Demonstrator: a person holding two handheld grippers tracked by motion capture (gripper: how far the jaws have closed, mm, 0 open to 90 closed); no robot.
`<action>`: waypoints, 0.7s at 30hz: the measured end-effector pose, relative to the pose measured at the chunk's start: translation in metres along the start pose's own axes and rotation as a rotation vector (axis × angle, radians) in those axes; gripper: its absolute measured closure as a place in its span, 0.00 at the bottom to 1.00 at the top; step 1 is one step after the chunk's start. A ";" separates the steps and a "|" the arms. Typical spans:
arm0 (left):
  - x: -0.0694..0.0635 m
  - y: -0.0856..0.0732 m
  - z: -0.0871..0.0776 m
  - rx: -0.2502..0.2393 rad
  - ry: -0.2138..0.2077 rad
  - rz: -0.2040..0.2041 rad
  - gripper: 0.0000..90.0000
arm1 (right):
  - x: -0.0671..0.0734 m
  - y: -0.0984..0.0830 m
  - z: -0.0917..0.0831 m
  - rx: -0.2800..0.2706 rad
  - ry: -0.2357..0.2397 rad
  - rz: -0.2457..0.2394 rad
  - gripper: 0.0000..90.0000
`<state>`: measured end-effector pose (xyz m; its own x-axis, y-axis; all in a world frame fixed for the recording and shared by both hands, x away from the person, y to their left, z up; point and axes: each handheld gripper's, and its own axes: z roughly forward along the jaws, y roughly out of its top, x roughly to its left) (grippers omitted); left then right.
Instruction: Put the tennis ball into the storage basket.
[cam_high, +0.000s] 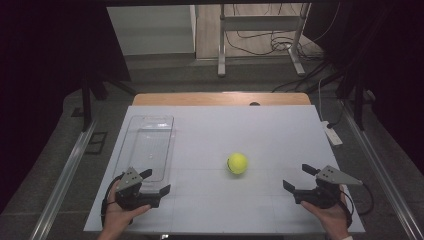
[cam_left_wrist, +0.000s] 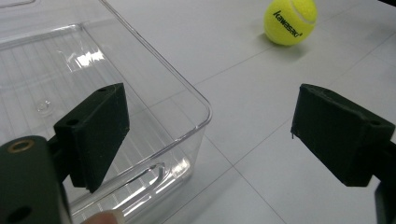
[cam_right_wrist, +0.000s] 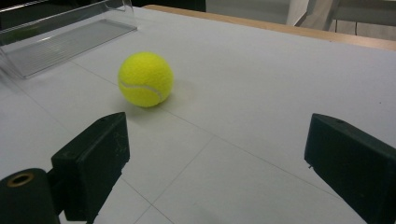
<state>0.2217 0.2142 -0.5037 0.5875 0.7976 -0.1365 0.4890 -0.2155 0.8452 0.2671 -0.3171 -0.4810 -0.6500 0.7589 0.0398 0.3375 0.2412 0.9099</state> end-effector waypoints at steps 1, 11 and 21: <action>0.000 0.000 0.000 0.000 0.002 0.001 0.14 | 0.000 0.000 0.000 0.002 -0.003 0.001 0.08; -0.001 -0.001 -0.001 -0.003 0.004 0.002 0.14 | 0.000 -0.001 0.000 0.003 -0.002 0.007 0.08; 0.000 -0.001 0.000 -0.003 0.010 0.005 0.14 | -0.001 -0.002 0.001 0.012 -0.003 0.007 0.09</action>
<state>0.2215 0.2144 -0.5048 0.5837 0.8019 -0.1273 0.4843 -0.2180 0.8473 0.2682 -0.3179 -0.4831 -0.6455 0.7624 0.0450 0.3503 0.2433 0.9045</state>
